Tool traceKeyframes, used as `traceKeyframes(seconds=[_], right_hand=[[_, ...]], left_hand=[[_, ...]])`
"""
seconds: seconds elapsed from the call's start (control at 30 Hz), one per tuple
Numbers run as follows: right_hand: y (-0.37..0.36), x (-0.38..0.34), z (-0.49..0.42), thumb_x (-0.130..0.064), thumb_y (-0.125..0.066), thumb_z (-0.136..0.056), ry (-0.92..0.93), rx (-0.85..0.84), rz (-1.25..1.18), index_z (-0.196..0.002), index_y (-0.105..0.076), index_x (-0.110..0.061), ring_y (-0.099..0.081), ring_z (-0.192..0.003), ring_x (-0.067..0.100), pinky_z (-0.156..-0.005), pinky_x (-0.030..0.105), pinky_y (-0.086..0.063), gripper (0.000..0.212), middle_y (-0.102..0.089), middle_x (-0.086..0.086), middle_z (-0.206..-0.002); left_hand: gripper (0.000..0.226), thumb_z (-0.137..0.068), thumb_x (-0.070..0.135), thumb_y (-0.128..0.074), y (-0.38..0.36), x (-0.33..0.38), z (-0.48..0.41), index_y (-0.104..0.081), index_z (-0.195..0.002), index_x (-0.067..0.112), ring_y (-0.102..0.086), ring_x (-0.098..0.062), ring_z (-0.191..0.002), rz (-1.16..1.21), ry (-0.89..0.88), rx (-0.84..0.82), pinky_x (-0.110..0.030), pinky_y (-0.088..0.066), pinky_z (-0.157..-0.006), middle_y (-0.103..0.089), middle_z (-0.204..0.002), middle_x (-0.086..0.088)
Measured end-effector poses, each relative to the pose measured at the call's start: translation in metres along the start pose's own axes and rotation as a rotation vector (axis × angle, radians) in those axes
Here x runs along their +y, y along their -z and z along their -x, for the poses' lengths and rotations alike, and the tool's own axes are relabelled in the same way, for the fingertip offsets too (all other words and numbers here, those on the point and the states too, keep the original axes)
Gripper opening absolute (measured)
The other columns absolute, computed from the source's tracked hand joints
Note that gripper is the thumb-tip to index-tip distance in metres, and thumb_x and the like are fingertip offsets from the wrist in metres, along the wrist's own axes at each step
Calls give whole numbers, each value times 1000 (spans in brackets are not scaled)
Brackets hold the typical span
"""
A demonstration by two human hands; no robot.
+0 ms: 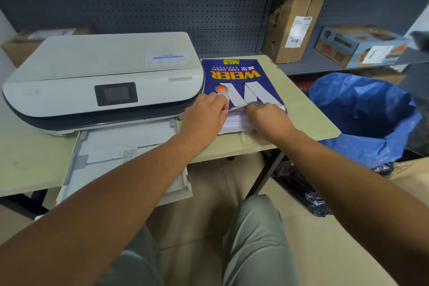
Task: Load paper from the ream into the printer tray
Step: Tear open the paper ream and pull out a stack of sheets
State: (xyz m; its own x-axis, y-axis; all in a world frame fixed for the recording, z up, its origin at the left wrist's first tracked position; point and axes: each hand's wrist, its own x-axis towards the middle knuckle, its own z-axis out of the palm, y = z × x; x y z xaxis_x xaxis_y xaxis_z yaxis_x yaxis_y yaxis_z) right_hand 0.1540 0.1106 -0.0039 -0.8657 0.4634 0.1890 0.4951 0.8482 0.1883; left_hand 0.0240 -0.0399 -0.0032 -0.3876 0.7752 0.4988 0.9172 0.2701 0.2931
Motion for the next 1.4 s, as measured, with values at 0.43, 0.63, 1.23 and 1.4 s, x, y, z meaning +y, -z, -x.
traceKeyframes(seconds=[0.43,0.63,1.23,1.4], right_hand=[[-3,-6,4,-9,-55,-92,-19,74,-7,-110,-65,-10,-70,-84,36,-71,41,-58,20,-74,14,-100],[-3,-8,7,-6,-57,-89,-39,113,7,-111,-64,-10,-70,-78,38,-64,41,-55,24,-73,14,-93],[-3,-19,51,-20,-73,-84,-87,476,-16,-83,-75,-15,-62,-62,28,-52,24,-27,5,-63,7,-72],[0,-19,74,-21,-70,-85,-124,578,-111,-93,-77,-22,-63,-68,28,-48,24,-30,11,-63,4,-74]], left_hand=[[18,-99,32,-56,1,0,0,-61,-109,19,-54,-18,-111,-7,2,23,-30,-50,-72,-66,-113,-2],[15,-99,25,-57,1,-2,2,-58,-114,21,-55,-22,-108,2,-30,17,-37,-57,-73,-64,-115,-4],[40,-87,45,-67,-7,-9,14,-70,-119,21,-53,-27,-119,-136,-288,-102,-47,-51,-91,-62,-130,-4],[36,-88,23,-67,-6,-10,24,-67,-123,16,-58,-31,-116,-139,-339,-59,-47,-54,-85,-65,-131,-10]])
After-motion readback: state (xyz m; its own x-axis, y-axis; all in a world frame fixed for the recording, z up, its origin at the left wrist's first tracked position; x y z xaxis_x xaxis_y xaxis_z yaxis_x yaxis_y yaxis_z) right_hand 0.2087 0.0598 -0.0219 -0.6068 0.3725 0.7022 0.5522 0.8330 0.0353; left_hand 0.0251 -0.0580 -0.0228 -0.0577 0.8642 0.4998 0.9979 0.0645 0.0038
